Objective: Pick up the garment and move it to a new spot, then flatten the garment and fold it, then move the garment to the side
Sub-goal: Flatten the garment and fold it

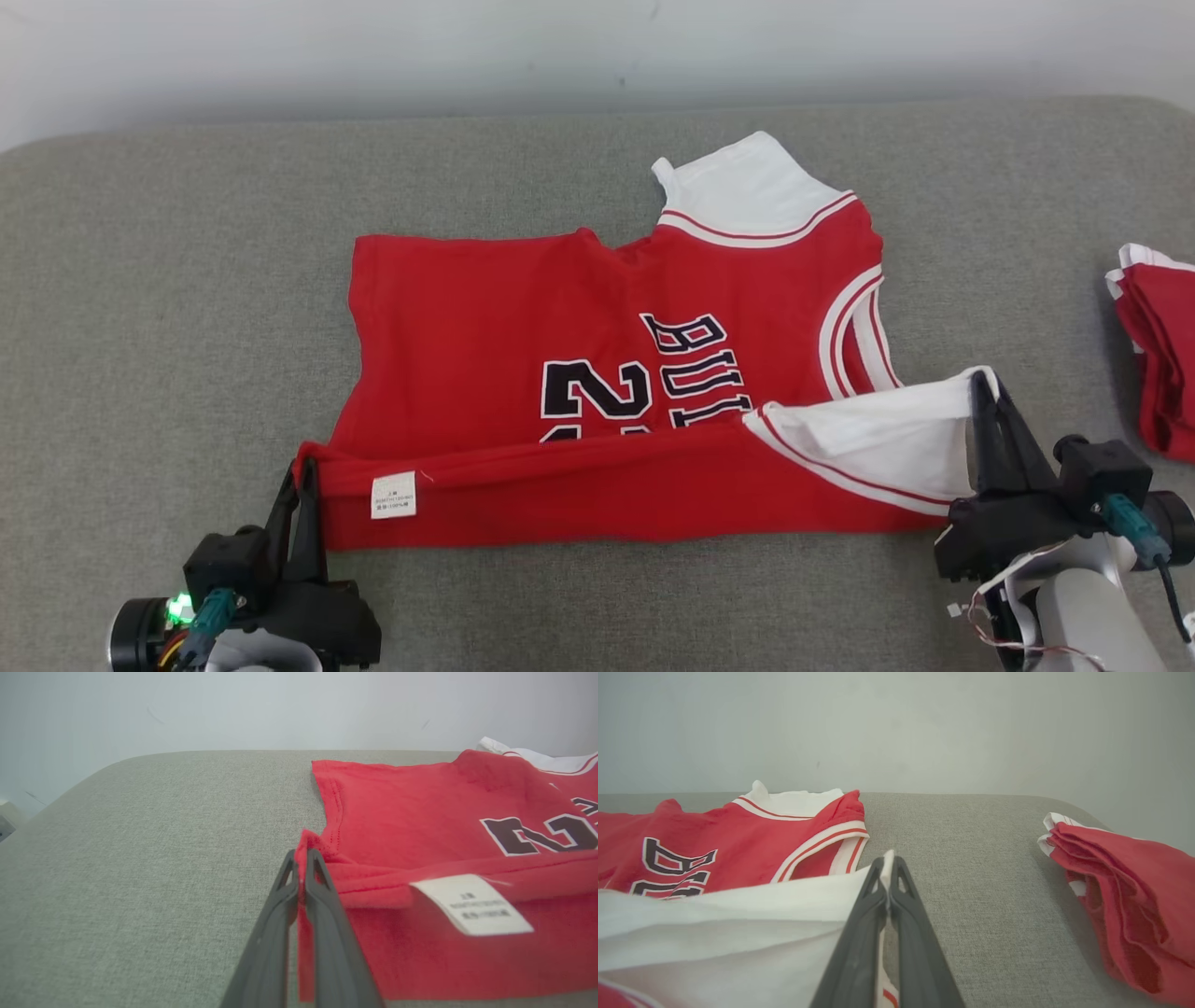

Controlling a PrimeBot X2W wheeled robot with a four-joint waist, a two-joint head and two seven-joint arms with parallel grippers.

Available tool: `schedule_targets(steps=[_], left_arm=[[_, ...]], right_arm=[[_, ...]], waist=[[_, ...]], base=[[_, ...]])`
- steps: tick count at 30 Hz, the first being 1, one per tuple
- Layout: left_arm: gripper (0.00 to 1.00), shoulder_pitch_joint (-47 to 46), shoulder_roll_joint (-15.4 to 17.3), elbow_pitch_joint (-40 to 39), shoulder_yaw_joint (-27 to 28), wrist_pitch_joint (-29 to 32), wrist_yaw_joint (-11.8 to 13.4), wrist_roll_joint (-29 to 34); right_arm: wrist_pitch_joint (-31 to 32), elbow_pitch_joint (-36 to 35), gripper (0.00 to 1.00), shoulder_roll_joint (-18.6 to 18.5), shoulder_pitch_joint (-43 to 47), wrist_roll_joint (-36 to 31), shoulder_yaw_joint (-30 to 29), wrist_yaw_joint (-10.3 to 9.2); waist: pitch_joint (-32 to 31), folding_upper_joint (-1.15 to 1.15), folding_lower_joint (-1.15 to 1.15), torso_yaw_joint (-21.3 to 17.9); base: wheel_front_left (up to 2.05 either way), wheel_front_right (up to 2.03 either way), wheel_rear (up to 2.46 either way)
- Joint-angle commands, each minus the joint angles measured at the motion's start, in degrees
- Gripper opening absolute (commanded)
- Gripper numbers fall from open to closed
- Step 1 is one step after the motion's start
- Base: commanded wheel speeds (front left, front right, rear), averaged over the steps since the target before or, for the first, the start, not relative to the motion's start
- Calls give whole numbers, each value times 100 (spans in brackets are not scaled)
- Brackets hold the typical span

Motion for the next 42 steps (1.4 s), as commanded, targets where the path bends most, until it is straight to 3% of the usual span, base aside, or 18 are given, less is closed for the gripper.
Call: schedule_targets(steps=[1, 17, 18, 19, 20, 21, 30, 42], left_arm=[[0, -82, 10, 1, 20, -16, 27, 21], [0, -361, 9, 100, -38, -16, 43, 75], [7, -371, 9, 93, -64, -16, 44, 72], [34, -371, 9, 61, -85, -16, 40, 58], [100, -361, 10, 32, -103, -16, 41, 35], [100, -350, 9, -3, -128, -16, 44, 14], [100, -56, 8, -486, -222, -16, 226, -89], [100, 420, 9, -683, -274, -16, 367, -287]], right_arm=[[-4, 10, 0, -12, -93, -31, -50, -17], [-4, 164, 0, 46, -513, -194, -36, -17], [-4, 184, 0, 52, -526, -200, -40, -17], [-4, 234, 5, 68, -524, -218, -70, -16], [-4, 286, 47, 89, -515, -226, -97, -16], [-4, 314, 100, 93, -522, -245, -145, -17], [-4, 322, 100, 225, -313, -410, -658, -16], [-4, -95, 100, 445, 543, -15, -578, -16]], waist=[[65, -1, -1, 32], [299, -1, -1, 10], [307, -1, -1, 10], [314, -1, -1, 12], [316, -1, -1, 13], [320, -1, -1, 17], [274, -1, -1, 32], [234, -1, -1, -16]], base=[[0, 0, 0], [0, 0, 0], [0, 0, 0], [0, 0, 0], [0, 0, 0], [0, 0, 0], [0, 0, 0], [0, 0, 0]])
